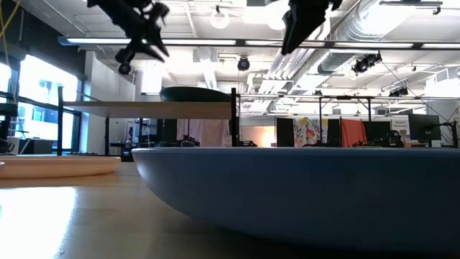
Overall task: Place and stack plates onto a shelf
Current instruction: Stack the violet plate on top of the dark blue plate on the shelf
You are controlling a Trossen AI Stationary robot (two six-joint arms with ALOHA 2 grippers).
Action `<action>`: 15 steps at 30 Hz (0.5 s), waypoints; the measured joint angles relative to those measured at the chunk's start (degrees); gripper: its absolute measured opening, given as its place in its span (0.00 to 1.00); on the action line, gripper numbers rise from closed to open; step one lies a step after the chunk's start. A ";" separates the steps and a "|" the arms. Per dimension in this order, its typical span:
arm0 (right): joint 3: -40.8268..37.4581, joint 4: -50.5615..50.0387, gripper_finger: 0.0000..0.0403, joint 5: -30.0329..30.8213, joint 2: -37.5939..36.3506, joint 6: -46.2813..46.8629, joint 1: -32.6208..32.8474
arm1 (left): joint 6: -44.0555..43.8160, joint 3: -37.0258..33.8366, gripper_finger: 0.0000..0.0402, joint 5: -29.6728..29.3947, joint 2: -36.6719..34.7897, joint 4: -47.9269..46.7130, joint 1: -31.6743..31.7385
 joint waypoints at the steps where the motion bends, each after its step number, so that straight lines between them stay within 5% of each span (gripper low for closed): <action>1: -0.57 -0.06 0.35 -1.01 0.02 1.71 -0.65 | -0.01 0.00 0.17 -0.03 -0.77 -0.02 -0.96; 6: -6.20 3.14 0.35 -8.57 0.07 9.82 -3.53 | 0.25 0.00 0.17 -0.61 -3.25 -0.11 -7.06; 15: -16.80 13.29 0.35 -8.89 0.08 16.46 -4.68 | 3.60 0.02 0.17 -0.79 -3.38 -0.17 -17.64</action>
